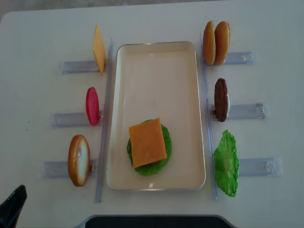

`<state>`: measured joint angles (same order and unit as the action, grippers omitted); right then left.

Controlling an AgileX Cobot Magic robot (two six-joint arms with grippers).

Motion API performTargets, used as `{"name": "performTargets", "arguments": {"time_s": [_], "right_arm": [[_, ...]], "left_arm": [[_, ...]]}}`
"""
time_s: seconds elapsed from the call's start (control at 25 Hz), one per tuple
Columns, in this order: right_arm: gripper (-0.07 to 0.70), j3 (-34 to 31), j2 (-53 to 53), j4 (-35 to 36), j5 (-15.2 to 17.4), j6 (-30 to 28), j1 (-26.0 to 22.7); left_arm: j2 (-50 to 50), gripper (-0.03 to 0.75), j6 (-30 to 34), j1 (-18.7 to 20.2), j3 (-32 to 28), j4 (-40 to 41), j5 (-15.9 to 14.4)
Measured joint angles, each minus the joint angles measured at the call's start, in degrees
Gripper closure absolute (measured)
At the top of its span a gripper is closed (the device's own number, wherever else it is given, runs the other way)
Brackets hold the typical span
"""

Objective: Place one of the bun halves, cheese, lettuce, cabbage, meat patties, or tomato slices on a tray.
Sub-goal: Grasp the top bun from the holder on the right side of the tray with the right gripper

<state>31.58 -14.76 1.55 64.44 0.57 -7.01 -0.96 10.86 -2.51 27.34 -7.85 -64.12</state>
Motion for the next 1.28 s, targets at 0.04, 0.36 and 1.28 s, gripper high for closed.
{"name": "performTargets", "arguments": {"time_s": [0.04,0.36,1.28], "right_arm": [[0.104,0.79,-2.55,0.11,-0.38,0.00,0.00],[0.104,13.48,-26.58,0.11,-3.71,-0.57,0.00],[0.104,50.86,-74.84,1.03,2.20,-1.86,0.00]], "left_arm": [[0.00,0.244,0.00,0.00,0.00,0.00,0.00],[0.00,0.244,0.00,0.00,0.00,0.00,0.00],[0.00,0.244,0.25,0.00,0.00,0.00,0.02]]}}
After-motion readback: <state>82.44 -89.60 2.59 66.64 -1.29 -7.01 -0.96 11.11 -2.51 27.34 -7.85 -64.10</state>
